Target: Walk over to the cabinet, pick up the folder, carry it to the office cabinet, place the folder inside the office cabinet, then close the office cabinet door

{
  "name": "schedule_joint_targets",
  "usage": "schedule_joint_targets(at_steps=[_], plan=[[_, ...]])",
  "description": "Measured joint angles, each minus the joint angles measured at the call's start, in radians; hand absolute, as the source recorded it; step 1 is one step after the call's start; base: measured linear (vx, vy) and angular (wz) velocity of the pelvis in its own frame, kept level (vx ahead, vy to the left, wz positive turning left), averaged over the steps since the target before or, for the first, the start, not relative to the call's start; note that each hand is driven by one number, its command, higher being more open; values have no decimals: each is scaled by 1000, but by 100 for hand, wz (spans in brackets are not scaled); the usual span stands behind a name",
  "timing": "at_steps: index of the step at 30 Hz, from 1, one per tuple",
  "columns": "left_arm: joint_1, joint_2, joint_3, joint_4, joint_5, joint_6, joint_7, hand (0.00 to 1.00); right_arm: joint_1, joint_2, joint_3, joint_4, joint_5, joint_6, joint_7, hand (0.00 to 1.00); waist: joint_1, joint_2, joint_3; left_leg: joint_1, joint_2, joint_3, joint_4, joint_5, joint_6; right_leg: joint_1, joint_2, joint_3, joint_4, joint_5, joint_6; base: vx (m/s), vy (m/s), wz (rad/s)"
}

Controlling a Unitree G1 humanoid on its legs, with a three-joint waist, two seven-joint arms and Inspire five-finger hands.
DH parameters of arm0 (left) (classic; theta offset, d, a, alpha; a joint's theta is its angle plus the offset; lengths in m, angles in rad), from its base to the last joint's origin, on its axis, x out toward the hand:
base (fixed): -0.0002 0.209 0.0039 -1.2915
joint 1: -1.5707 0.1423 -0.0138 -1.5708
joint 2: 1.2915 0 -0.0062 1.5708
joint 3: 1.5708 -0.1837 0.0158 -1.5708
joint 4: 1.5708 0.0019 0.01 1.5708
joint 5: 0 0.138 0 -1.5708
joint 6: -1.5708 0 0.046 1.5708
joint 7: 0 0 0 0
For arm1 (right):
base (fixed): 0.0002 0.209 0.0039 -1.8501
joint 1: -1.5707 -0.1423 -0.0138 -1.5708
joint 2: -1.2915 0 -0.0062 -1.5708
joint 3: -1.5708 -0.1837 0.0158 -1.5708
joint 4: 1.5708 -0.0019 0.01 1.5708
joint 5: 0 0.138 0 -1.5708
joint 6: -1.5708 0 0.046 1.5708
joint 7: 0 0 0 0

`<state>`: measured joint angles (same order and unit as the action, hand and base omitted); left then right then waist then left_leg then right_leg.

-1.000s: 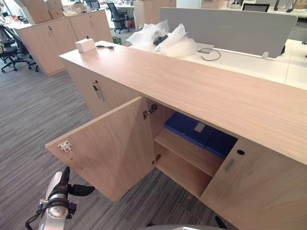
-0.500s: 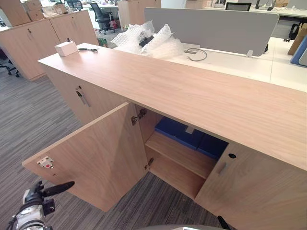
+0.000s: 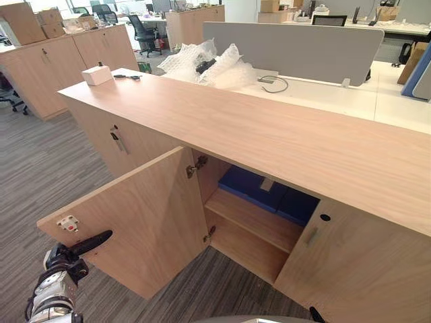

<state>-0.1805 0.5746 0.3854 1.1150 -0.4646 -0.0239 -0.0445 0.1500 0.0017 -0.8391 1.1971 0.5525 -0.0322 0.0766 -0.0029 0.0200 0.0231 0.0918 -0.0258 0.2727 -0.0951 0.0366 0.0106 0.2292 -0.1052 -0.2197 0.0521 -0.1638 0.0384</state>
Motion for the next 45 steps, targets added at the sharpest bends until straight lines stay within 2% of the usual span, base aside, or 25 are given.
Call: schedule_joint_targets(at_steps=[6, 10, 16, 18, 21, 24, 27, 28, 30, 33, 35, 38, 45], plan=[[12, -7, -70, -50, -115, -24, -7, 100, 2, -1, 53, 9, 0, -1, 1, 100, 5, -10, 14, -3, -4, -6, 0, 0, 0, 0, -2, -2, -3, -3, -3, -50, 0, 4], [56, -27, -155, -141, -175, -59, -6, 100, 3, -8, 102, 16, 0, -3, 2, 100, 27, -19, 31, -9, -16, -18, 0, 0, 0, 0, -15, -18, -3, -13, 8, -29, 2, 10], [191, -68, -267, -334, -187, -111, -7, 100, -2, -12, 187, 19, -1, -6, 3, 100, 47, -16, 34, -17, -32, -48, 1, 11, 18, 1, -26, -35, 11, -11, 20, -13, 15, 18], [253, -74, -314, -416, -238, -125, -7, 100, -4, -14, 221, 19, -1, -15, 5, 100, 47, -15, 33, -20, -38, -61, 1, 13, 21, 0, -32, -49, 17, -10, 29, -35, 32, 20], [353, -67, -411, -542, -316, -126, -13, 100, -6, -30, 276, 25, -2, -25, 8, 100, 49, 1, 32, -29, -43, -71, 1, 12, 24, -12, -35, -53, 31, -1, 44, -63, 50, 14], [438, -19, -525, -644, -384, -102, -74, 100, -4, -54, 324, 38, -3, -29, 14, 100, 51, 21, 31, -39, -52, -72, 0, 12, 27, -24, -45, -54, 39, 1, 50, -91, 67, 2], [490, 43, -630, -715, -400, -53, -186, 100, -2, -77, 363, 43, -15, -33, 29, 100, 49, 31, 33, -44, -61, -65, 0, 11, 30, -40, -59, -52, 57, -9, 61, -122, 59, -4], [501, 58, -672, -742, -400, -27, -248, 100, -2, -83, 383, 46, -39, -33, 34, 100, 46, 30, 34, -48, -71, -64, 0, 13, 29, -44, -70, -52, 60, -24, 72, -122, 34, 1], [522, 56, -739, -791, -405, 3, -339, 100, -3, -96, 403, 58, -50, -33, 45, 100, 32, 37, 32, -51, -72, -64, 0, 18, 28, -48, -71, -50, 61, -29, 72, -140, 29, 2], [537, 16, -799, -849, -410, 28, -430, 100, -3, -97, 432, 61, -81, -33, 49, 100, 19, 24, 33, -53, -66, -64, 0, 19, 28, -49, -67, -43, 49, -25, 64, -81, 5, -9], [562, 12, -805, -919, -412, 40, -504, 100, 2, -95, 461, 65, -112, -34, 56, 100, 8, 11, 28, -57, -58, -63, 0, 20, 27, -49, -55, -31, 28, -17, 51, -33, -28, -25], [567, 26, -786, -970, -419, 41, -547, 100, 7, -94, 470, 73, -150, -34, 70, 100, -6, -4, 25, -56, -51, -61, 0, 31, 22, -49, -43, -23, 14, -8, 35, 16, -45, -22], [572, 29, -537, -993, -422, 30, -551, 100, 26, -104, 465, 74, -219, -31, 91, 100, -6, -6, 30, -57, -50, -64, 0, 28, 46, -32, -36, -28, -18, -3, 40, 72, -56, 0]])
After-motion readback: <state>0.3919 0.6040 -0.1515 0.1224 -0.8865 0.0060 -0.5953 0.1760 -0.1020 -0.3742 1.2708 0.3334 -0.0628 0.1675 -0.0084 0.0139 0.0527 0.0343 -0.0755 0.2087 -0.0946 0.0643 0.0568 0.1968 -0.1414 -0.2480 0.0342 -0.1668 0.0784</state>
